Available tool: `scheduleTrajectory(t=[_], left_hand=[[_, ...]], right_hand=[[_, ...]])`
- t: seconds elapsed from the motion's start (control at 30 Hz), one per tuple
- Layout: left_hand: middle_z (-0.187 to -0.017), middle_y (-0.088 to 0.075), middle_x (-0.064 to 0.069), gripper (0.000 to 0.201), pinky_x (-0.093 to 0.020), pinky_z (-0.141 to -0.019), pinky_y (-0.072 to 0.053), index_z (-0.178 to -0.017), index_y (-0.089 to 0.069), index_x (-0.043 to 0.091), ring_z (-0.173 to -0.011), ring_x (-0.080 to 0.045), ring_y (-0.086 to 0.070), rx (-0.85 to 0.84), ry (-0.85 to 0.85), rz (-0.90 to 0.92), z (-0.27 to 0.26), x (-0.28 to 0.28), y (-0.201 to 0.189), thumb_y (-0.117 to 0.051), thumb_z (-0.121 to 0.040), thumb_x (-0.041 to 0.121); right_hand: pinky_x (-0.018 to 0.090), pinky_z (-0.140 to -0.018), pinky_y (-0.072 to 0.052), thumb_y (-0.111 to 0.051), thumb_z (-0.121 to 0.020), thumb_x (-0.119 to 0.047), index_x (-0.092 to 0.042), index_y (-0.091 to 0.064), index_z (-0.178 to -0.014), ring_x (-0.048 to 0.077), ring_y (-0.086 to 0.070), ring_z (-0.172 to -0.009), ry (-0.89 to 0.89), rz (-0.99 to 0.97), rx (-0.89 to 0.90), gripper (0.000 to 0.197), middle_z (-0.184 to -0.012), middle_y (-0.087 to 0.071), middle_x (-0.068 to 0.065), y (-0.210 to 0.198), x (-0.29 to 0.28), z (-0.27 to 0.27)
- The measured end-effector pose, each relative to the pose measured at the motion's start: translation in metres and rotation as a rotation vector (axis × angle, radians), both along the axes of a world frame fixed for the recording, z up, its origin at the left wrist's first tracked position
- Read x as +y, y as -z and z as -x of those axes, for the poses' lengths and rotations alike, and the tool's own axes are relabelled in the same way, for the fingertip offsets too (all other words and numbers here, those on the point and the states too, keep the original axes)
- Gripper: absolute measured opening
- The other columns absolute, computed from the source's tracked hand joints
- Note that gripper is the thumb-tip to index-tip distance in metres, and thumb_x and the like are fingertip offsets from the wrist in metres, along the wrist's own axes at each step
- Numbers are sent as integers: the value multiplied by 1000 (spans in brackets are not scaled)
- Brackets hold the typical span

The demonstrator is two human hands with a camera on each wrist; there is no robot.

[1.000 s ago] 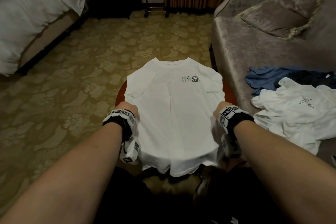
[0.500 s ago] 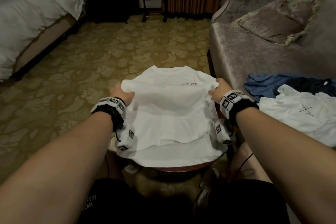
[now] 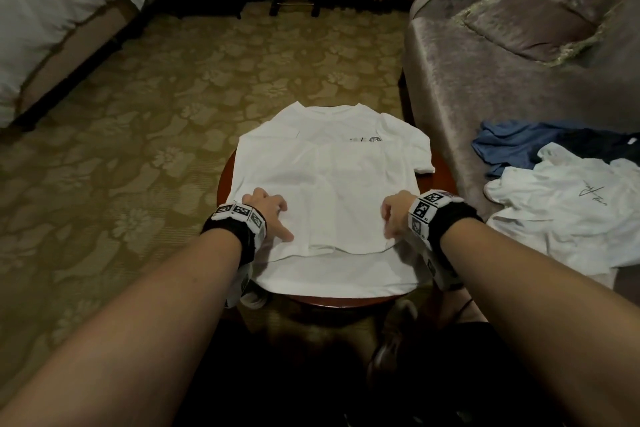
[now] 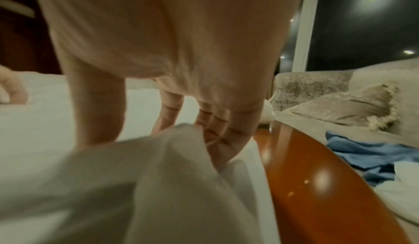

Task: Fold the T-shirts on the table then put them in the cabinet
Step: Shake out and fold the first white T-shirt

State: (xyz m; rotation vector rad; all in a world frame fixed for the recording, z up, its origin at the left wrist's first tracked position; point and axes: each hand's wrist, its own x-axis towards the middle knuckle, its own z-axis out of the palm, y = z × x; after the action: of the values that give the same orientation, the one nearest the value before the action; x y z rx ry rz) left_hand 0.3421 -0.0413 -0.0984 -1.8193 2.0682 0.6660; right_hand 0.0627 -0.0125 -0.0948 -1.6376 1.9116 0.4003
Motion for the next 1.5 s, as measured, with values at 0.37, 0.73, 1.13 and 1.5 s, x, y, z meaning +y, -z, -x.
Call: scheduleTrajectory(t=[0.37,0.73,1.13,1.5], left_hand=[[-128,-36,-3,12,-31,-102,-32,-89,-68,23,-121,-27,-35,82,5,127,0,8,13,-66,-85,34],[-94,-60,-3,29,-29,-68,-47,-82,-57,20,-86,-22,-58,343,-245,234,-2,3,-7,-71,-79,45],[-106,-61,-1,28,-26,-68,-48,-95,-59,22,-90,-21,-59,-25,6,90,-31,48,-2,-69,-70,18],[-97,-57,-18,19,-38,-73,-44,-98,-46,8,-83,-34,-54,228,-367,409,-54,35,-14,-34,-100,23]], right_hand=[[30,-86,-48,-71,-83,-22,-10,-64,-111,24,-60,-104,-4,1,62,32,-110,-63,4,-6,6,-2],[30,-82,-53,-87,-62,-19,-16,-66,-103,21,-60,-96,55,-28,-93,45,-106,-61,1,-21,16,-3],[37,-87,-49,-48,-92,-13,-11,-53,-102,32,-57,-98,134,225,165,11,-115,-58,14,-20,41,19],[35,-76,-44,-45,-92,-9,-2,-58,-111,35,-57,-101,535,466,-49,24,-116,-59,21,-43,43,41]])
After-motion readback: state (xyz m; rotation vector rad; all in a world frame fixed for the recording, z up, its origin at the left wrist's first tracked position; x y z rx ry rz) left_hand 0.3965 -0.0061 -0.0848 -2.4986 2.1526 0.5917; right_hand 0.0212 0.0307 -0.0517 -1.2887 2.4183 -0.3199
